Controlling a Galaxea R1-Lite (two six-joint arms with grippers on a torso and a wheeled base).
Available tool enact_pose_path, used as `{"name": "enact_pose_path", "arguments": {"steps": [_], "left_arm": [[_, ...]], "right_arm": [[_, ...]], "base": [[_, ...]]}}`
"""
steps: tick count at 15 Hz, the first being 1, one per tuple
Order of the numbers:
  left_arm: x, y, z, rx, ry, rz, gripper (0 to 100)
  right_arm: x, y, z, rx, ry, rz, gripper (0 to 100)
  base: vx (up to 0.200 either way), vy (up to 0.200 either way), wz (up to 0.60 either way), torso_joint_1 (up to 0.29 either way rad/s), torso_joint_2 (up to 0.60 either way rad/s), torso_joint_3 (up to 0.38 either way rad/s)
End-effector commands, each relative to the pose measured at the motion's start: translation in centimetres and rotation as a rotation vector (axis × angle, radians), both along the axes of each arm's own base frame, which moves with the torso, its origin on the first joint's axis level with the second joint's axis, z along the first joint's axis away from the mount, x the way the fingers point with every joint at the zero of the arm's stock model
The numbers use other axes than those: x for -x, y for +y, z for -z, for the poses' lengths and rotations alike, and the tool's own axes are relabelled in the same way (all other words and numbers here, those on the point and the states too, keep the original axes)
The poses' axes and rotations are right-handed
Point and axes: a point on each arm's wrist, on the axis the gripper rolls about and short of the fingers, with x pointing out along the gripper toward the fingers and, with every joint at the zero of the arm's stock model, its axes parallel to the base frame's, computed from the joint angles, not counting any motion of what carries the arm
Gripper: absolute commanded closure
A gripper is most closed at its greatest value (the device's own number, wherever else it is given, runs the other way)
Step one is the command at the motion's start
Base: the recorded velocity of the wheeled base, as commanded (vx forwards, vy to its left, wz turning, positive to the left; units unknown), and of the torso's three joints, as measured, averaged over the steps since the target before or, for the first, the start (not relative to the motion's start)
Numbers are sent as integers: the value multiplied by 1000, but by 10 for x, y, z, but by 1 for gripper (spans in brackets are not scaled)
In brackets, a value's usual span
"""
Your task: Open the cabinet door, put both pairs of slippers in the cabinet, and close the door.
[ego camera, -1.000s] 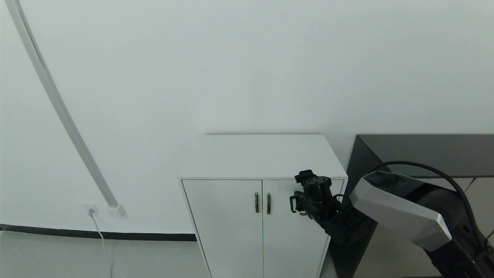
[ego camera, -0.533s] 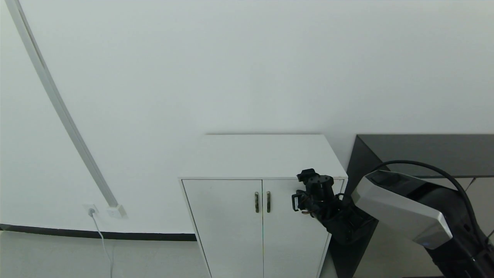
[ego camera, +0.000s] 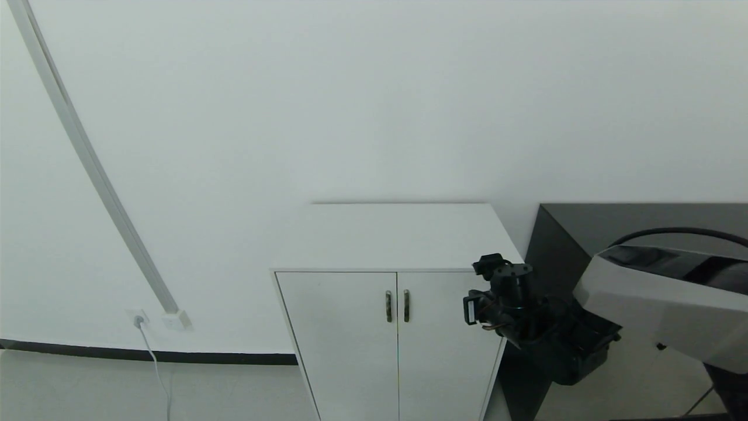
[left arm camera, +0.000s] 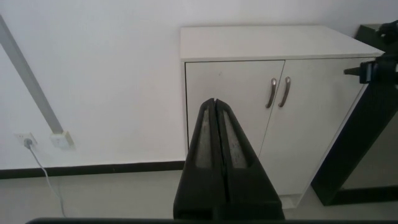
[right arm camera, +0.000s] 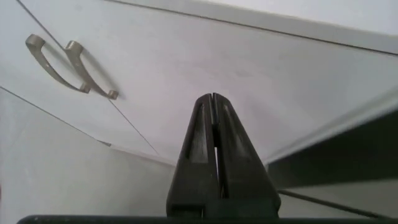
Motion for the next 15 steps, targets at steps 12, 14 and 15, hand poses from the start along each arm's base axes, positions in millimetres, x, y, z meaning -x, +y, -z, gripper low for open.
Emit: {"name": "enact_pose_path", "arguments": {"steps": [12,14,15], "left_arm": [[0,0,0,3,-1,1,100],[0,0,0,3,-1,2,100],[0,0,0,3,-1,1,100]], "right_arm": [[141,-213,-85,-20,-52,595,100],[168,-234,-89,2,-65,687,100],[178,-238,-92,-2,-79,693,100]], "base": [[0,0,0,0,0,0],[0,0,0,0,0,0],[0,0,0,0,0,0]]}}
